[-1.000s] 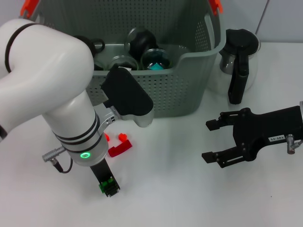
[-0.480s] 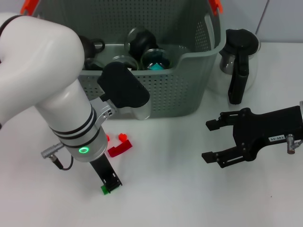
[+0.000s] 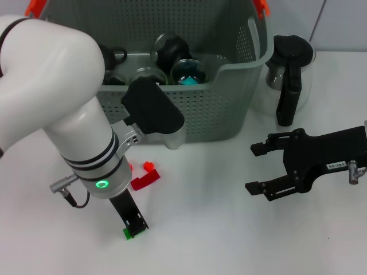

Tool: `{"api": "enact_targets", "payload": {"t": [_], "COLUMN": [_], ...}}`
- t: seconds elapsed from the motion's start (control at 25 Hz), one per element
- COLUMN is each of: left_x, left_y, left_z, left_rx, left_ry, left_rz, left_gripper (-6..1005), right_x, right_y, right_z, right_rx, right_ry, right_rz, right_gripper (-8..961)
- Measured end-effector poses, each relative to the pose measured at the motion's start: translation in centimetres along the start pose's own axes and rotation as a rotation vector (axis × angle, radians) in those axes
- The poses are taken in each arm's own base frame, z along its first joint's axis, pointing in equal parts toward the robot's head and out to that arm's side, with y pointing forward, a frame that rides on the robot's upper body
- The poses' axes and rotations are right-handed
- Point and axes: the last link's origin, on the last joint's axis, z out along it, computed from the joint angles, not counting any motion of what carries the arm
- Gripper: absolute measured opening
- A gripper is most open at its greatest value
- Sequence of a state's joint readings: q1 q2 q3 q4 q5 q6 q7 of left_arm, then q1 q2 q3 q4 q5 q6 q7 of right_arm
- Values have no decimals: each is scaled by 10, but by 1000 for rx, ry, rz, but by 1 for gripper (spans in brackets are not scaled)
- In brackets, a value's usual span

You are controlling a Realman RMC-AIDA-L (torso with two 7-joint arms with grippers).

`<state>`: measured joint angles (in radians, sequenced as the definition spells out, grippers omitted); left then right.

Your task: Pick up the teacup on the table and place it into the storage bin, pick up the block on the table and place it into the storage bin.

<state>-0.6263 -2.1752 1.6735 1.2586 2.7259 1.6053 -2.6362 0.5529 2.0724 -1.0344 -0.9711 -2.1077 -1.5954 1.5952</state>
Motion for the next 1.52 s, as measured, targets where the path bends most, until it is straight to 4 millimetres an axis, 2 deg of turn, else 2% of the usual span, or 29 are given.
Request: {"api": "enact_targets", "payload": {"t": [0.24,0.56,0.76,1.0,1.16,1.32,1.4,1.44,1.48,1.52], "left_x": [4,10,15,20,23,25,27,27,27,27], "left_y": [3,3,2,-4,-21,-49,-69,-88,-97,-97], "left_z": [-13,-54,-90,-144,-177,-201,-205,-201,-198,-198], "left_rx": [16,86,159,261,301,363,374,374,374,374], "left_ry": [41,164,289,488,643,775,805,820,828,828], "left_rz": [22,60,82,98,71,14,-38,-88,-111,-111], "left_gripper": [119,140,152,168,178,189,194,196,199,202], "right_x": [1,5,8,10,11,10,9,9,9,9], "right_y": [-1,-1,-1,-1,-1,-1,-1,-1,-1,-1], "right_z": [-7,-12,-14,-15,-14,-13,-13,-13,-12,-12], "right_rx": [12,25,36,41,42,41,40,39,38,38], "right_ry": [-23,-35,-42,-45,-46,-47,-48,-48,-48,-48], "right_rz": [14,27,29,32,34,33,32,31,29,28], "right_gripper": [915,915,914,914,914,914,914,914,914,914]}}
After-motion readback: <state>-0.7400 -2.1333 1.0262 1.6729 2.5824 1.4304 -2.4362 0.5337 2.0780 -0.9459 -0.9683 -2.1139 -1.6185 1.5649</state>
